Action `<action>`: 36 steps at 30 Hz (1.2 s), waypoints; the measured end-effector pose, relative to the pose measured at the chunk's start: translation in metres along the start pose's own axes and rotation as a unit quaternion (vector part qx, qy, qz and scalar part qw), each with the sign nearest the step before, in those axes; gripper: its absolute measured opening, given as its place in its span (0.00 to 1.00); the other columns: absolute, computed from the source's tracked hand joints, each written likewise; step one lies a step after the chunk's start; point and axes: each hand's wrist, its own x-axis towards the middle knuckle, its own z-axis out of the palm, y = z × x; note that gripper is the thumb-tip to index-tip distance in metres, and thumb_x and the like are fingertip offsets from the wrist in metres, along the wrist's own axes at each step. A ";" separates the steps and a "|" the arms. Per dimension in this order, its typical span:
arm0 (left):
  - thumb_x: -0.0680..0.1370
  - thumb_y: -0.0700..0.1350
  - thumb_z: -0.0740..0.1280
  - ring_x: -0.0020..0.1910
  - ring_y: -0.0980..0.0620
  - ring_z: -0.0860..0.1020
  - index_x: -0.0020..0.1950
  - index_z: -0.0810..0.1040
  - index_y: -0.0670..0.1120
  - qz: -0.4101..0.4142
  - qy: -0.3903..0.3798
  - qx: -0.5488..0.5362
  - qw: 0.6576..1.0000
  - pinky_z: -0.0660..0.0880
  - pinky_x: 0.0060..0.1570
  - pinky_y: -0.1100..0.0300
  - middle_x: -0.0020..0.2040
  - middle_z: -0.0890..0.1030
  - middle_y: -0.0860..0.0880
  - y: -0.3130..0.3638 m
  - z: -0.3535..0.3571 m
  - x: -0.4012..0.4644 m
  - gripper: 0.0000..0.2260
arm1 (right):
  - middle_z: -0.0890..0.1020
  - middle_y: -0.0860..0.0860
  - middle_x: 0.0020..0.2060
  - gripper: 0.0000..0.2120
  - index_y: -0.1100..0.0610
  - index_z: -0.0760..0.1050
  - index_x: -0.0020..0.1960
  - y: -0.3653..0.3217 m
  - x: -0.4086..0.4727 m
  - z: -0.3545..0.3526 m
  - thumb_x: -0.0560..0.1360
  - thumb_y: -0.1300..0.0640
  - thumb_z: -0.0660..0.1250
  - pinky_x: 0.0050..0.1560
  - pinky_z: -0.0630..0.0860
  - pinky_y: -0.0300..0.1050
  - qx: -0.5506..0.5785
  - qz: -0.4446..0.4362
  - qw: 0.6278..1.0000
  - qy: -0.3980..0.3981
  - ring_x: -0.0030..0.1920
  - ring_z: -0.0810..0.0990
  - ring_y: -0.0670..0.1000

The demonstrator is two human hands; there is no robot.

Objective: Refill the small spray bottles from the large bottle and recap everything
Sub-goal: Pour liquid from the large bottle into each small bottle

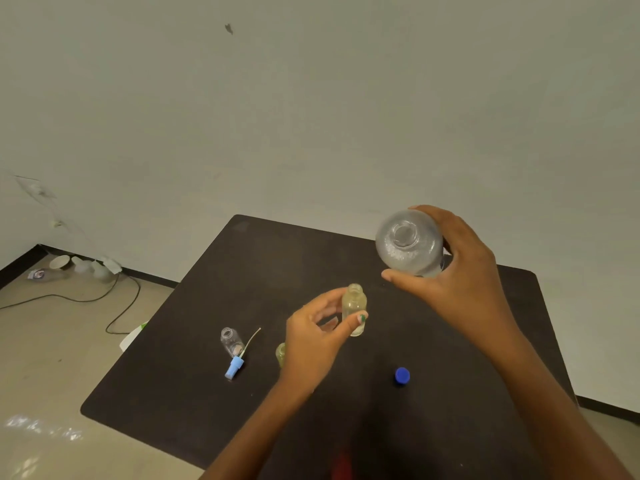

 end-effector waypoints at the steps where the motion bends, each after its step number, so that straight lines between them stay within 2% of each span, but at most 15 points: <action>1: 0.70 0.40 0.74 0.51 0.59 0.81 0.53 0.80 0.56 -0.018 0.004 0.006 1.000 0.76 0.54 0.57 0.48 0.84 0.57 -0.015 0.003 0.000 0.16 | 0.76 0.42 0.56 0.35 0.49 0.71 0.62 0.002 -0.003 0.002 0.59 0.53 0.81 0.54 0.71 0.31 0.008 0.008 1.000 -0.001 0.56 0.73 0.40; 5: 0.71 0.42 0.74 0.51 0.61 0.80 0.50 0.78 0.61 -0.086 0.000 0.054 0.995 0.75 0.59 0.55 0.48 0.84 0.58 -0.073 0.014 0.001 0.15 | 0.77 0.42 0.56 0.35 0.48 0.72 0.62 0.016 -0.012 0.010 0.59 0.53 0.81 0.55 0.73 0.37 0.035 0.042 0.998 -0.011 0.57 0.74 0.42; 8: 0.72 0.41 0.73 0.54 0.59 0.80 0.51 0.76 0.62 -0.107 -0.008 0.082 0.991 0.75 0.60 0.54 0.50 0.83 0.57 -0.104 0.023 0.002 0.17 | 0.76 0.41 0.56 0.35 0.48 0.71 0.62 0.025 -0.018 0.015 0.59 0.52 0.81 0.55 0.73 0.35 0.040 0.058 0.997 -0.020 0.57 0.74 0.42; 11: 0.72 0.38 0.72 0.54 0.57 0.79 0.51 0.75 0.59 -0.112 -0.019 0.101 0.988 0.75 0.60 0.53 0.51 0.82 0.55 -0.127 0.028 0.004 0.17 | 0.77 0.41 0.56 0.34 0.48 0.72 0.62 0.032 -0.021 0.017 0.59 0.53 0.81 0.54 0.72 0.30 0.051 0.071 0.996 -0.022 0.57 0.74 0.40; 17: 0.72 0.39 0.71 0.56 0.58 0.78 0.57 0.75 0.51 -0.152 -0.037 0.153 0.976 0.74 0.61 0.53 0.53 0.81 0.54 -0.158 0.027 0.005 0.16 | 0.77 0.40 0.56 0.33 0.48 0.72 0.62 0.042 -0.024 0.016 0.59 0.53 0.81 0.55 0.73 0.32 0.055 0.077 0.995 -0.024 0.58 0.75 0.42; 22: 0.73 0.39 0.70 0.56 0.58 0.78 0.60 0.74 0.49 -0.164 -0.043 0.170 0.971 0.75 0.60 0.51 0.54 0.81 0.52 -0.171 0.022 0.004 0.16 | 0.77 0.41 0.56 0.33 0.48 0.72 0.62 0.047 -0.024 0.016 0.60 0.54 0.81 0.56 0.74 0.37 0.060 0.082 0.995 -0.022 0.58 0.75 0.43; 27: 0.74 0.39 0.69 0.58 0.58 0.77 0.63 0.73 0.48 -0.148 -0.064 0.177 0.971 0.74 0.62 0.52 0.57 0.80 0.52 -0.173 0.022 0.004 0.17 | 0.76 0.41 0.57 0.34 0.47 0.71 0.63 0.050 -0.025 0.019 0.60 0.52 0.81 0.56 0.73 0.35 0.055 0.081 0.995 -0.028 0.58 0.74 0.42; 33: 0.76 0.41 0.68 0.68 0.55 0.69 0.73 0.62 0.50 -0.172 -0.085 0.209 0.959 0.65 0.69 0.54 0.69 0.72 0.51 -0.169 0.022 0.000 0.27 | 0.76 0.42 0.58 0.35 0.49 0.71 0.64 0.051 -0.027 0.022 0.60 0.51 0.80 0.56 0.72 0.34 0.054 0.086 0.994 -0.037 0.59 0.74 0.43; 36: 0.76 0.42 0.68 0.70 0.55 0.66 0.75 0.58 0.50 -0.182 -0.076 0.213 0.957 0.63 0.69 0.57 0.71 0.69 0.52 -0.162 0.017 -0.006 0.31 | 0.76 0.43 0.58 0.35 0.50 0.71 0.64 0.050 -0.028 0.022 0.60 0.51 0.80 0.56 0.72 0.32 0.049 0.083 0.994 -0.043 0.59 0.74 0.43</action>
